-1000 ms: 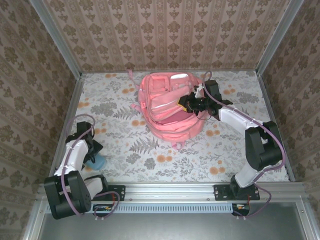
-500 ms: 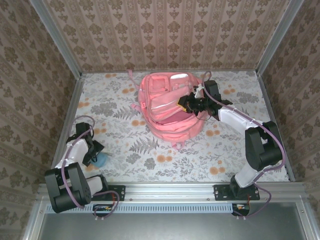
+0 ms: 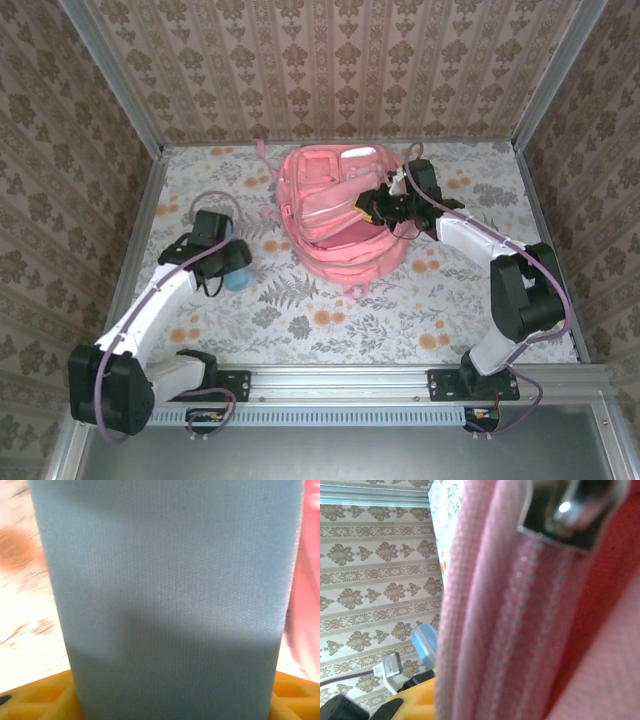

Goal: Pack the student bag

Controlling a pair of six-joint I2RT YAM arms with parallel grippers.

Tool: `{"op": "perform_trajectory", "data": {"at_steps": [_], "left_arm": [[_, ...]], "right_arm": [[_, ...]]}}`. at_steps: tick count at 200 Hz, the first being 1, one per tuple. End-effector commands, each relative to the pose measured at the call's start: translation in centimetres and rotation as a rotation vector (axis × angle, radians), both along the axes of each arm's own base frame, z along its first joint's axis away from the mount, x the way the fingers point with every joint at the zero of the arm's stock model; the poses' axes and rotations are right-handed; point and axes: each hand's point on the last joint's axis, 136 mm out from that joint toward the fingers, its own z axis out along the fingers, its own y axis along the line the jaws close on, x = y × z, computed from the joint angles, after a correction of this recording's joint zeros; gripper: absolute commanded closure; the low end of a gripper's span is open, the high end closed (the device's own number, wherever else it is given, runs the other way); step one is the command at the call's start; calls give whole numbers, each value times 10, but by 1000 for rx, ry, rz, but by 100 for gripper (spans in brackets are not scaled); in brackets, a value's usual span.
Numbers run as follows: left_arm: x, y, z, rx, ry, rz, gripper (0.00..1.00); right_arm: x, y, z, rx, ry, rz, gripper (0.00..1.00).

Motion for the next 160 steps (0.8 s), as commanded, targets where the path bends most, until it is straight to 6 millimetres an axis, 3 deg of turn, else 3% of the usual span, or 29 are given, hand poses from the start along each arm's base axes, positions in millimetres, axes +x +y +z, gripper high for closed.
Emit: {"op": "perform_trajectory", "data": {"at_steps": [1, 33, 69, 104, 126, 160], "left_arm": [[6, -62, 38, -32, -144, -272, 39], [-10, -137, 71, -33, -334, -585, 43], [-34, -195, 63, -125, -330, -808, 45], [-53, -222, 45, -132, -284, -941, 45], [-50, -225, 35, -112, -244, -942, 44], [-34, -235, 35, -115, -208, -896, 45]], "right_arm": [[14, 10, 59, 72, -146, -8, 100], [19, 14, 75, 102, -175, -3, 100], [23, 17, 84, 117, -195, 2, 100], [25, 18, 94, 132, -218, 7, 100], [24, 20, 99, 144, -230, 15, 100], [16, 20, 97, 156, -228, 26, 100]]}}
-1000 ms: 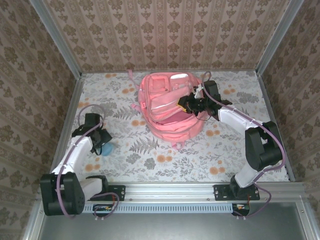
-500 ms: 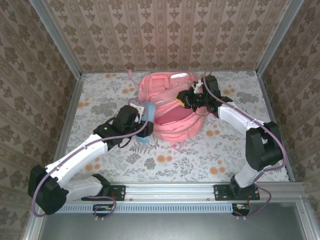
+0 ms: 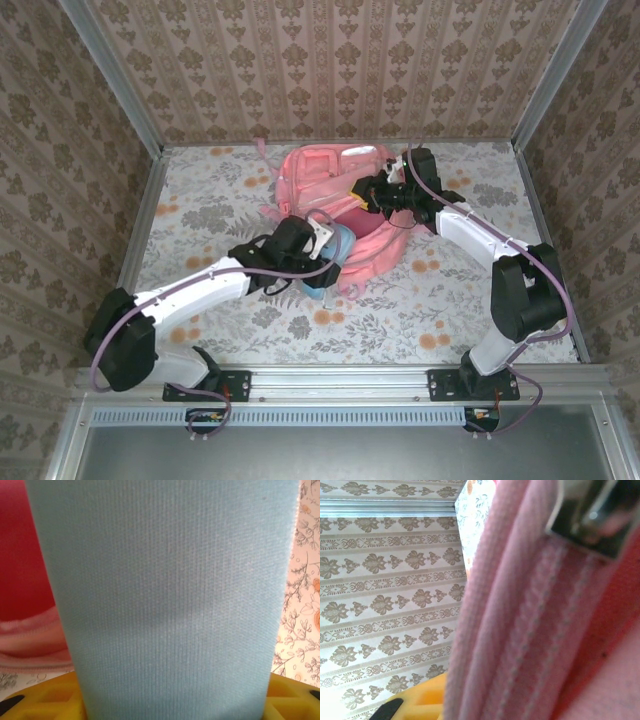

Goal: Pack the student bag

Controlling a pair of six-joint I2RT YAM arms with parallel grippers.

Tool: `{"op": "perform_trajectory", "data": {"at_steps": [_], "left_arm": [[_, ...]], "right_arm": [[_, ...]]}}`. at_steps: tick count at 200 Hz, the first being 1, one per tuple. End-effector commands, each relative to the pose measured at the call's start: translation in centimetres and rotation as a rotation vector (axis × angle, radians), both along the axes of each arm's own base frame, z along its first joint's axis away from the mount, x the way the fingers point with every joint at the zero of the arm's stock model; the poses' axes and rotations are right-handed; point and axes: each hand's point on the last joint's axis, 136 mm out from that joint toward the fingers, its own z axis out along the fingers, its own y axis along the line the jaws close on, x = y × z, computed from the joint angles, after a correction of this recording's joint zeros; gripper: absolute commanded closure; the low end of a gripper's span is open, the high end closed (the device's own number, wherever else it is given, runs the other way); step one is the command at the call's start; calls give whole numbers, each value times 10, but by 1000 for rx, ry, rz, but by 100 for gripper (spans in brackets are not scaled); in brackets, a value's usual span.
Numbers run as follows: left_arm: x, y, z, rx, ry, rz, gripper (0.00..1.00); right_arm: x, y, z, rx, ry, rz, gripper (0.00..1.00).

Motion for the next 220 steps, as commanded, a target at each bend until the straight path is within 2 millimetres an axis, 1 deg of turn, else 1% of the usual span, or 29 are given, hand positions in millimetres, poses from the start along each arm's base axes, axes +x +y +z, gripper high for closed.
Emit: {"op": "perform_trajectory", "data": {"at_steps": [1, 32, 48, 63, 88, 110, 125, 136, 152, 166, 186, 200, 220], "left_arm": [[15, -16, 21, -44, -22, 1, 45], [40, -24, 15, -31, 10, 91, 45], [50, -27, 11, -36, 19, 134, 45], [59, -29, 12, -51, 5, 176, 44], [76, -24, 11, -50, 13, 272, 43], [87, -18, 4, -49, 48, 344, 42], [91, -23, 10, -87, 36, 346, 38], [91, -28, 14, -112, 34, 326, 34], [89, -30, 15, -117, 38, 311, 28], [84, -24, 5, -103, 63, 314, 22], [72, -15, -5, -102, 103, 303, 16], [64, -8, -7, -104, 117, 298, 11], [53, 2, -1, -113, 108, 285, 4]], "right_arm": [[1, 11, 60, 81, -203, 47, 100], [-11, 7, 54, 75, -194, 50, 100], [-15, 5, 48, 64, -181, 46, 100], [-18, 2, 41, 49, -167, 39, 100], [-22, -3, 31, 16, -150, 18, 100], [-23, -6, 26, -6, -143, 11, 100], [-24, -8, 20, -21, -130, 2, 100], [-26, -10, 12, -37, -117, -6, 100], [-27, -16, -7, -75, -83, -29, 100], [-29, -20, -23, -104, -54, -41, 100], [-31, -24, -43, -132, -16, -54, 100], [-32, -26, -52, -143, -1, -57, 100], [-32, -26, -55, -147, 5, -58, 100]]}}
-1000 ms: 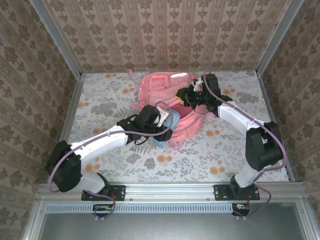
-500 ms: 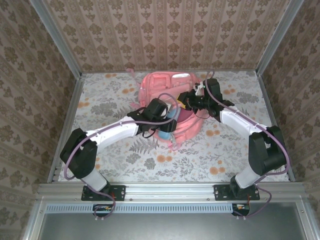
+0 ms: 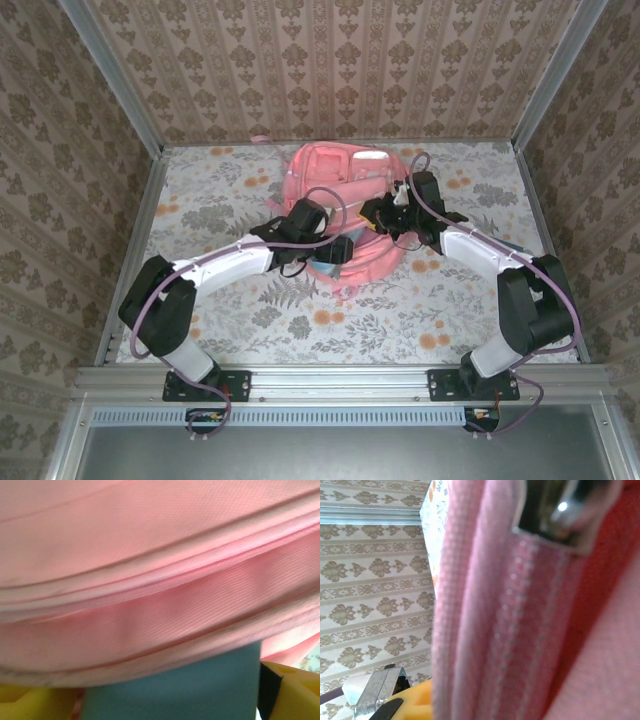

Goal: Pack the student bag

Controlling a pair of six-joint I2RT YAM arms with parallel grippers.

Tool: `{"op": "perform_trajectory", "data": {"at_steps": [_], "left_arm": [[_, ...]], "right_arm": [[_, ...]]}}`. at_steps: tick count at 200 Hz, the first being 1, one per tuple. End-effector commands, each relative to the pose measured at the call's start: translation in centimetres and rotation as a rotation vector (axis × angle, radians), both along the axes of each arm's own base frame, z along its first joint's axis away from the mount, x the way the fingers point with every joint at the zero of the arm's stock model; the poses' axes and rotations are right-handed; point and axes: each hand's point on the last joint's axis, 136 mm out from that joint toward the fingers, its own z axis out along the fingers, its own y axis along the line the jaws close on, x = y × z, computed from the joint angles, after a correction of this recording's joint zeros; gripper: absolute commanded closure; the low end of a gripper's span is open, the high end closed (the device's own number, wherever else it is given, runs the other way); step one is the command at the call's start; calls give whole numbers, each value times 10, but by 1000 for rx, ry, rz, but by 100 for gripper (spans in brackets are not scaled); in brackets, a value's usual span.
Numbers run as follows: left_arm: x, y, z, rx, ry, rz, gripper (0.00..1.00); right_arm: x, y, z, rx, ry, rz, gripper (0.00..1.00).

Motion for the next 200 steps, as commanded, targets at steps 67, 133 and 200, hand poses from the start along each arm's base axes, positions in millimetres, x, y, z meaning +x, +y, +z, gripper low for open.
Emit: {"op": "perform_trajectory", "data": {"at_steps": [67, 133, 200], "left_arm": [[-47, 41, 9, -47, 65, -12, 0], [-65, 33, 19, -186, 125, -7, 25], [-47, -11, 23, -316, 132, -49, 59]], "right_arm": [[0, -1, 9, -34, -42, 14, 100], [1, 1, 13, -23, -51, 17, 100], [-3, 15, 32, 36, -75, 63, 100]]}}
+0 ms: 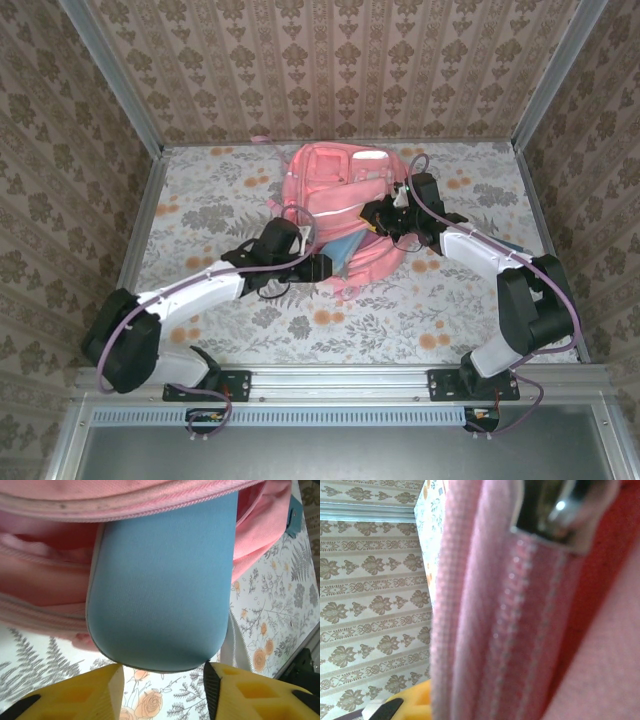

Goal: Pack the student bag

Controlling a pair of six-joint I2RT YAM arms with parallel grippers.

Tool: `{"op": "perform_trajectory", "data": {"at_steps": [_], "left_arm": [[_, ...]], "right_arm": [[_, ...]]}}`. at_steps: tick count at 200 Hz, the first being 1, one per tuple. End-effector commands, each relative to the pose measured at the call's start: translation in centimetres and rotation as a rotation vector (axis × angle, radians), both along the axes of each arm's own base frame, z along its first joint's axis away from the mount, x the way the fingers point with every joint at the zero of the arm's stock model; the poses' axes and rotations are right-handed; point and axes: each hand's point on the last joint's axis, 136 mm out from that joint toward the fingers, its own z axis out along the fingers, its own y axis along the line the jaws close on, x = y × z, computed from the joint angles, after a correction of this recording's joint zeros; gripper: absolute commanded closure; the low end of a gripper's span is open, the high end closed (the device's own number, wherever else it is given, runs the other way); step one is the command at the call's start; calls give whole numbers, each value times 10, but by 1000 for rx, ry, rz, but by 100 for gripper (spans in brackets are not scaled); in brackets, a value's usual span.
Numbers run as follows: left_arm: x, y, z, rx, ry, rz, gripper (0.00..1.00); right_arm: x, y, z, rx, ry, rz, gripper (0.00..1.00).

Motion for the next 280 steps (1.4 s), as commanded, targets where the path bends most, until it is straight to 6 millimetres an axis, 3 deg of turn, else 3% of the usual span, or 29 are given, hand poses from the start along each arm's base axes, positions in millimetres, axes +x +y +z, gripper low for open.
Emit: {"op": "perform_trajectory", "data": {"at_steps": [1, 39, 68, 104, 129, 173, 222, 232, 255, 267, 280], "left_arm": [[11, -25, 18, -98, -35, -19, 59], [48, -50, 23, -145, -126, 47, 73], [72, -67, 26, -162, -202, 77, 77], [78, -71, 25, -168, -233, 101, 77], [71, -53, 20, -136, -209, 106, 73], [59, -17, 28, -134, -185, 112, 65], [76, 36, 33, -42, -177, 206, 50], [83, 44, 31, -32, -158, 230, 43], [96, 53, 30, -32, -140, 261, 34], [104, 59, 27, -23, -127, 291, 30], [113, 67, 23, -19, -112, 329, 28]], "right_arm": [[-1, 14, 36, 57, -70, 53, 100], [-7, 22, 45, 90, -80, 70, 100], [-11, 17, 42, 71, -74, 53, 100], [-12, 3, 30, 30, -47, 6, 100], [-11, -7, 22, 17, -31, -28, 100], [-9, -23, 7, -24, -1, -70, 100], [-12, -30, -2, -74, 14, -60, 100], [-15, -26, -1, -78, 13, -40, 90], [-26, -19, -4, -144, 12, -5, 57], [-31, -14, -6, -172, 16, 3, 50], [-37, -7, -11, -172, 29, 2, 48]]}}
